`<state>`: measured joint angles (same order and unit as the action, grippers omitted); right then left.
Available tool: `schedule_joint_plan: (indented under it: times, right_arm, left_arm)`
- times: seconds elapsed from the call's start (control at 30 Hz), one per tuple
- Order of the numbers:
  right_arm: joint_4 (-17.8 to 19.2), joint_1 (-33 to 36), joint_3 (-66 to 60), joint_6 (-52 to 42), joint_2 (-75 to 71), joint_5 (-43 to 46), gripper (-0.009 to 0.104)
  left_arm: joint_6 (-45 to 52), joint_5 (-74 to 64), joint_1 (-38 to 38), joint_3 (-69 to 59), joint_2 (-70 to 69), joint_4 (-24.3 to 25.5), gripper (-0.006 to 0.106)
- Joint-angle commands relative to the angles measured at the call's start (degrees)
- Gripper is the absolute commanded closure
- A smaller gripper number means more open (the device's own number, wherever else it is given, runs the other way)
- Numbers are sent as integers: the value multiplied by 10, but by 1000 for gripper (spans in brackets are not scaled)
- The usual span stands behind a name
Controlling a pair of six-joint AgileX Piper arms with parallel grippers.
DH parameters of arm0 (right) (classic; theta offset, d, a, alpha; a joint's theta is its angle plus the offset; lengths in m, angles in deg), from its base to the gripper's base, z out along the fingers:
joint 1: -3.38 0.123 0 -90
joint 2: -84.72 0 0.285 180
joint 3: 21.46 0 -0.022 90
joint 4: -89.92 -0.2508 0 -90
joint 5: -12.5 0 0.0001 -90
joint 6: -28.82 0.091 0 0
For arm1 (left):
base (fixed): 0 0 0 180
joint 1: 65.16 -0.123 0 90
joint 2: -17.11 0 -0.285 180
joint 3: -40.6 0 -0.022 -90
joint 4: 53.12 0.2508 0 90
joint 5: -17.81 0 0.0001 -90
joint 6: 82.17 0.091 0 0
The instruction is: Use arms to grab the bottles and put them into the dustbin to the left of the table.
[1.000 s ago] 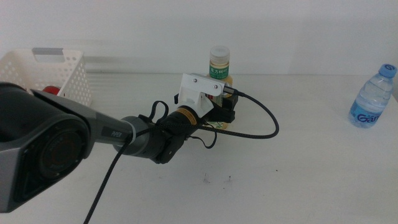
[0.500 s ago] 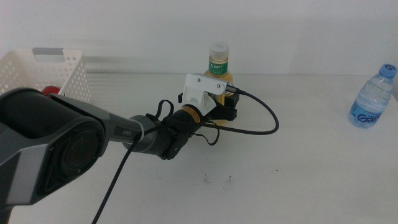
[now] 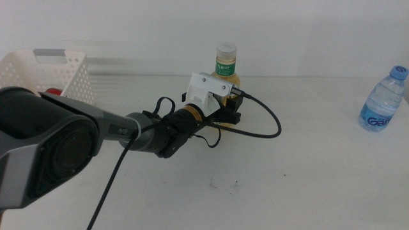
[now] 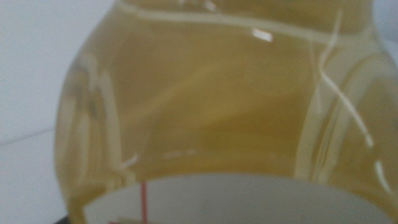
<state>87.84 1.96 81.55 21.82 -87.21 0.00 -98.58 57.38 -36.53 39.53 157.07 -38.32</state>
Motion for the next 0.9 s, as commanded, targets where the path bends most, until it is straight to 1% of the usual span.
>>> schedule_joint_plan:
  times: [0.0,0.03,0.43,0.53,0.67,0.73,0.8,0.87]
  right_arm:
    - [4,-4,-2,-3,-3,5,2]
    - [4,-4,-2,-3,-3,5,2]
    - [4,-4,-2,-3,-3,5,2]
    - [4,-4,-2,-3,-3,5,2]
    - [4,-4,-2,-3,-3,5,2]
    - [4,-4,-2,-3,-3,5,2]
    - [4,-4,-2,-3,-3,5,2]
    - [4,-4,-2,-3,-3,5,2]
  left_arm:
    - [-19,-8,-3,5,-24,14,99]
    - [-20,-11,-3,0,-33,15,102]
    - [-19,-20,-2,-154,-204,16,102]
    - [-19,-76,-1,-176,-259,17,102]
    - [-25,-201,6,-178,-333,23,102]
    - [-56,-245,8,-178,-369,43,102]
    - [-118,-282,8,-177,-403,80,102]
    - [-166,-307,8,-177,-431,95,102]
